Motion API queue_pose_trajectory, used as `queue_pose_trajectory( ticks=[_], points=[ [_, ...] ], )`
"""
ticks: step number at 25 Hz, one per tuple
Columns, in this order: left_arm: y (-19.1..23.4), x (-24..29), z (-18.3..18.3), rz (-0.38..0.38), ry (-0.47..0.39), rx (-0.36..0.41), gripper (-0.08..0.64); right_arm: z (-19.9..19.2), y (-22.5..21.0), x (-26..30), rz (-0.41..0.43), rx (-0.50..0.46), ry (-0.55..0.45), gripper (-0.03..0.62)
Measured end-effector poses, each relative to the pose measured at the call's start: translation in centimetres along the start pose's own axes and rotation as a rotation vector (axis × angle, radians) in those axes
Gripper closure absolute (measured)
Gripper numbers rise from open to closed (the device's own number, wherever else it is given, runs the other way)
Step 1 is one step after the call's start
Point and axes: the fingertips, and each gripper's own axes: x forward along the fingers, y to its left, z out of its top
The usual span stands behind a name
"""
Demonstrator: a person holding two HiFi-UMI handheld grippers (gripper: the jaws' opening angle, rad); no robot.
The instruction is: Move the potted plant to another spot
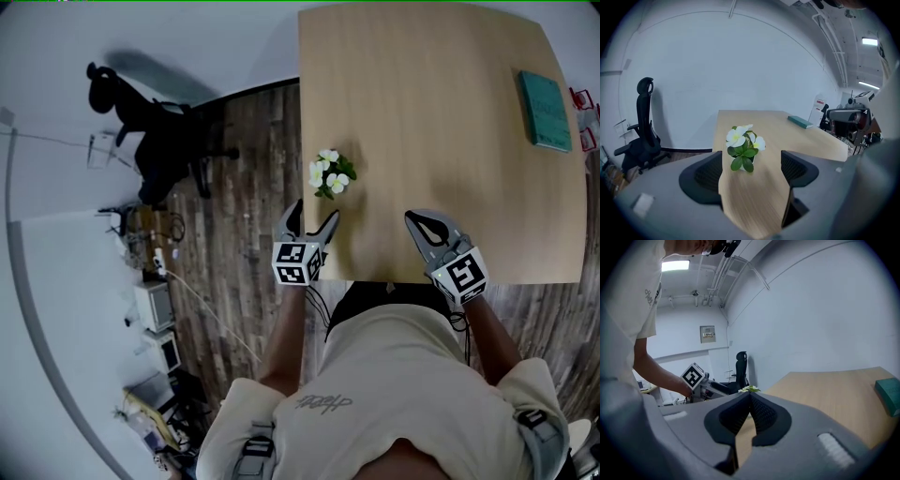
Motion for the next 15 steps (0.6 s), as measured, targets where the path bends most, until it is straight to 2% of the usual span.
queue_pose_trajectory(
  ticks=[7, 15],
  points=[
    [1.9, 3.9, -2.6, -0.01, 0.048, 0.035, 0.137, -0.8, 0.1, 1.4, -0.034, 0.048, 0.015, 0.589],
    [1.9, 8.1, -3.6, -0.036, 0.065, 0.057, 0.129, -2.5, 0.2, 2.0, -0.048, 0.08, 0.08, 0.589]
  ],
)
